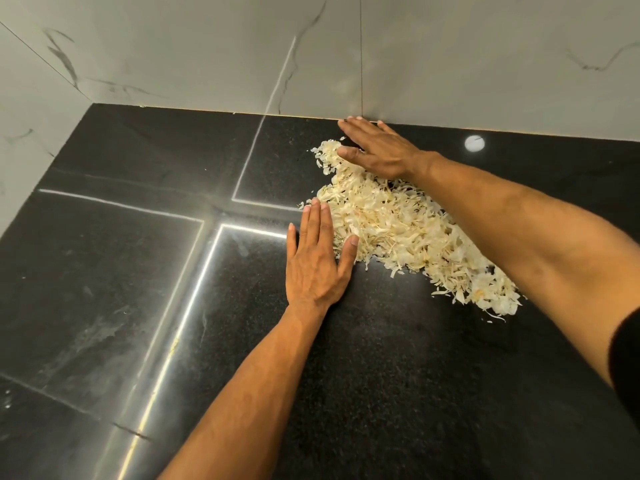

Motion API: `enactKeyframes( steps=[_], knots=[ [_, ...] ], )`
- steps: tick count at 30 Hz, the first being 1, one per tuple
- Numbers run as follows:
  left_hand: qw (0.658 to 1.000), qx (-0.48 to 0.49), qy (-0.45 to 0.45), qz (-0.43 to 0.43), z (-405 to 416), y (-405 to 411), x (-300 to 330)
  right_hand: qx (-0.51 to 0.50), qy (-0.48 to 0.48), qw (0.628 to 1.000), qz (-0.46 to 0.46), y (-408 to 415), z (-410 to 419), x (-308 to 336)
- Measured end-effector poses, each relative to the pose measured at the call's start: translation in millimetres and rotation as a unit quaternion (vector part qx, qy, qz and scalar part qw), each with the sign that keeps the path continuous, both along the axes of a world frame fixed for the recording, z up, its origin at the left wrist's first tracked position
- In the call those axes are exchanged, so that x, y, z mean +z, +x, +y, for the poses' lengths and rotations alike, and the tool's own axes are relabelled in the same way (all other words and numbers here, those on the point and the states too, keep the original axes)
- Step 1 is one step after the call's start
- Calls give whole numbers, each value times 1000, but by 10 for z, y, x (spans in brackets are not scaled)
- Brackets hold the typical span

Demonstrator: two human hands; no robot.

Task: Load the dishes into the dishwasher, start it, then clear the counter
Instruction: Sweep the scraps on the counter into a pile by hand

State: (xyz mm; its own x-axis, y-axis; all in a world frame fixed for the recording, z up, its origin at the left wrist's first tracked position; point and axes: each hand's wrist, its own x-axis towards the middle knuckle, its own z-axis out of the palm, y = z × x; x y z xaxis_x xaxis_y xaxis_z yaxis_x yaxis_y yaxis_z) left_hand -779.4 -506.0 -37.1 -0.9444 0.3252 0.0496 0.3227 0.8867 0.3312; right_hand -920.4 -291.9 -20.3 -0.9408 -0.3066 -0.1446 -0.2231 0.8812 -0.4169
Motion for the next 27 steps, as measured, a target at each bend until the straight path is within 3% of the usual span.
enactKeyframes(
  steps=[4,9,16,22,27],
  knots=[
    [1000,24,12,-4,1,-16,1,13,35,999,-3,-79,-135,-39],
    [1000,23,12,-11,10,-18,3,122,12,992,17,97,-180,-63],
    [1000,23,7,-8,15,-18,1,19,-14,1000,-7,-128,-194,35],
    [999,32,21,-1,-3,-21,-9,158,26,987,-6,-64,-320,-69],
    [999,35,16,-5,16,-29,5,149,-6,989,1,-98,-272,100]
  ],
)
